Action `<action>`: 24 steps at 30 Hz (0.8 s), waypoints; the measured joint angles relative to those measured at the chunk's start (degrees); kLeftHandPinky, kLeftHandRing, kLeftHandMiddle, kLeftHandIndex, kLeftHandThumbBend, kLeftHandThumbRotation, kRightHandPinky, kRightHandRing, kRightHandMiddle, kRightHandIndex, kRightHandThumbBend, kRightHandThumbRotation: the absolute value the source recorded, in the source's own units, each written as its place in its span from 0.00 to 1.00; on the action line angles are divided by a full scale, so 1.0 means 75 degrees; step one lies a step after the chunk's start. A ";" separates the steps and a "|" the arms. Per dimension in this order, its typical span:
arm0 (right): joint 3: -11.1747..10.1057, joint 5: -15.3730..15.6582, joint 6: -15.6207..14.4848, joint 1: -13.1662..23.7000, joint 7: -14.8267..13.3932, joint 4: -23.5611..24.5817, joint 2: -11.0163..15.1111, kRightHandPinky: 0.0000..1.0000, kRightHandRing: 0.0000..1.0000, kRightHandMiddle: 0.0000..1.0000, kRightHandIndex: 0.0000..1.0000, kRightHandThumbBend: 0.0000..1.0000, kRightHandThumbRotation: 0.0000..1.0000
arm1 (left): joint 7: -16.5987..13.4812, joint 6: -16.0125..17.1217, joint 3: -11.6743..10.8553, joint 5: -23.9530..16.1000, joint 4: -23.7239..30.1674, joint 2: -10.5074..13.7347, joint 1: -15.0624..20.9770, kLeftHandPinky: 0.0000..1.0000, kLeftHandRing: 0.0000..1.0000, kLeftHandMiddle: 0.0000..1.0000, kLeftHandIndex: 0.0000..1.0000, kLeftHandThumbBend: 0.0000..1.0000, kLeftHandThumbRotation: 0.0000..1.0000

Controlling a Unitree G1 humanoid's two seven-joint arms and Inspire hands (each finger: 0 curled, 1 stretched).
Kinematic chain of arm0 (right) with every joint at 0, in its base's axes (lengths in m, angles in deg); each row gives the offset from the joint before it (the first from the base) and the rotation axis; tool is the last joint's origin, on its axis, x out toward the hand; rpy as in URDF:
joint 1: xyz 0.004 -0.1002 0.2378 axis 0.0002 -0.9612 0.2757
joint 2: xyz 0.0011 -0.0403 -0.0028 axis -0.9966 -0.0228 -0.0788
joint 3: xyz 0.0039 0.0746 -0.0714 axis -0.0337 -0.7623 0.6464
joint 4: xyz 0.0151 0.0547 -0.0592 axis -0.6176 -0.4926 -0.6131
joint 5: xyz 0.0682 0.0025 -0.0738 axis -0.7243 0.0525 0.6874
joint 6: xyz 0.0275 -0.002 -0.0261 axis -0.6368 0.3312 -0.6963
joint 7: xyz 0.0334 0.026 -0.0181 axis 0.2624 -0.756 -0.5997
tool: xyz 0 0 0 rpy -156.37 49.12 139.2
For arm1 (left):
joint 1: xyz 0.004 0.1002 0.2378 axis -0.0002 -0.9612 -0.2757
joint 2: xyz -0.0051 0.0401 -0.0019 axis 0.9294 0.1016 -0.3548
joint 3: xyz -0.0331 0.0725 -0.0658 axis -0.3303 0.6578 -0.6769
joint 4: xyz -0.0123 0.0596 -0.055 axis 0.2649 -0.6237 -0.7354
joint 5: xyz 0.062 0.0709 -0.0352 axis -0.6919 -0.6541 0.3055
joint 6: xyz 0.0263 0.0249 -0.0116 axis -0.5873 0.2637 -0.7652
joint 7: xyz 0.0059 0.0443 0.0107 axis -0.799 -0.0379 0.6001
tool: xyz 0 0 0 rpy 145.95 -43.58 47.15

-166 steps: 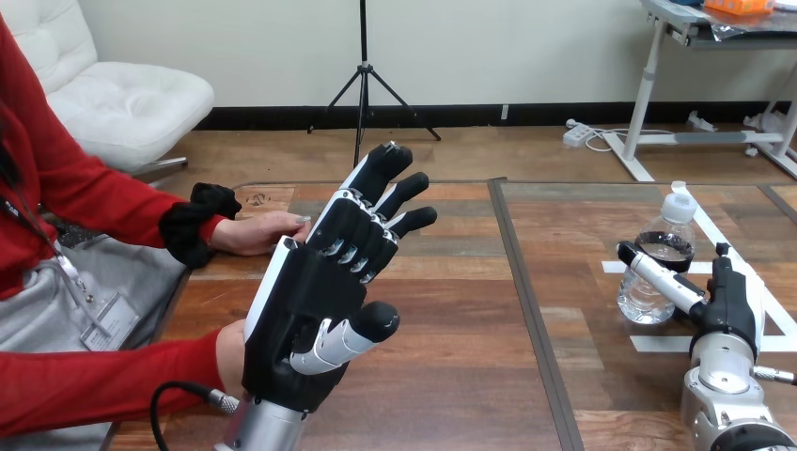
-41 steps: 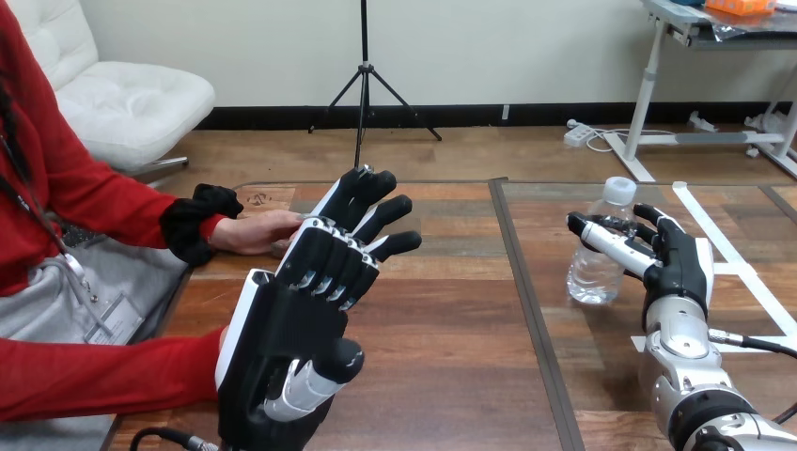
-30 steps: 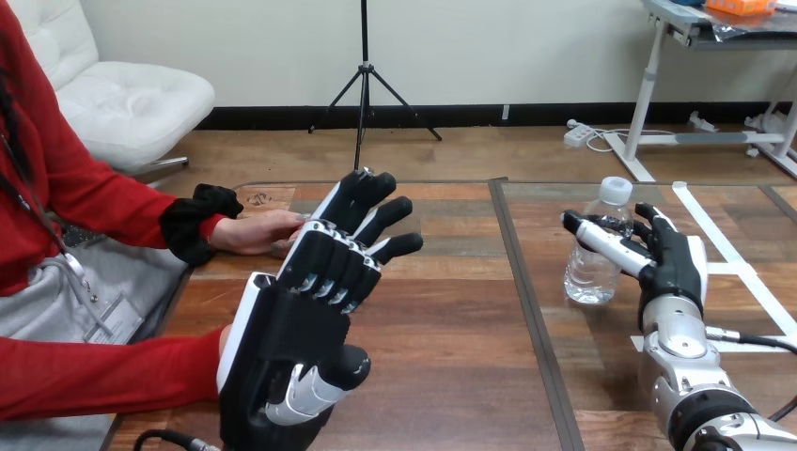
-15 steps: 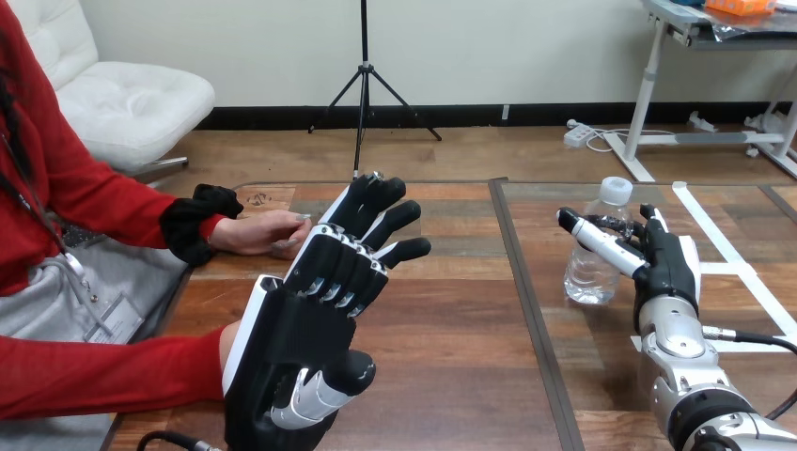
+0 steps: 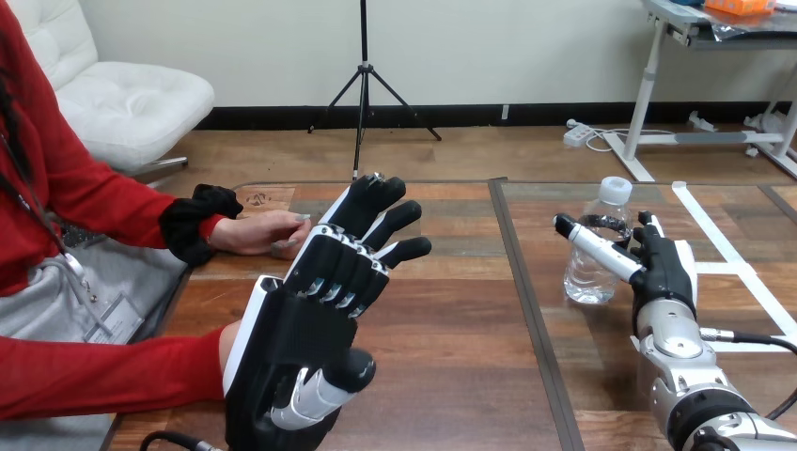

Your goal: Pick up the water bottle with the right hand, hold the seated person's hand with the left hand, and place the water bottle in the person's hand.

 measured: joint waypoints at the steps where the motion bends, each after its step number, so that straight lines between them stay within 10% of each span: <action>1: 0.0005 0.0000 -0.0002 0.0000 0.0006 0.0000 -0.0002 0.91 0.97 0.98 0.99 1.00 0.36 | 0.0000 -0.0003 0.0004 0.0000 0.0009 0.0000 -0.0005 0.81 0.89 0.91 0.89 0.84 0.55; 24: -0.0269 -0.0290 0.0003 0.0009 -0.0229 -0.0008 -0.0126 0.60 0.62 0.65 0.64 0.89 0.01 | -0.0144 0.0092 0.0014 -0.0195 0.0191 0.0003 -0.0115 0.78 0.87 0.90 0.88 1.00 0.54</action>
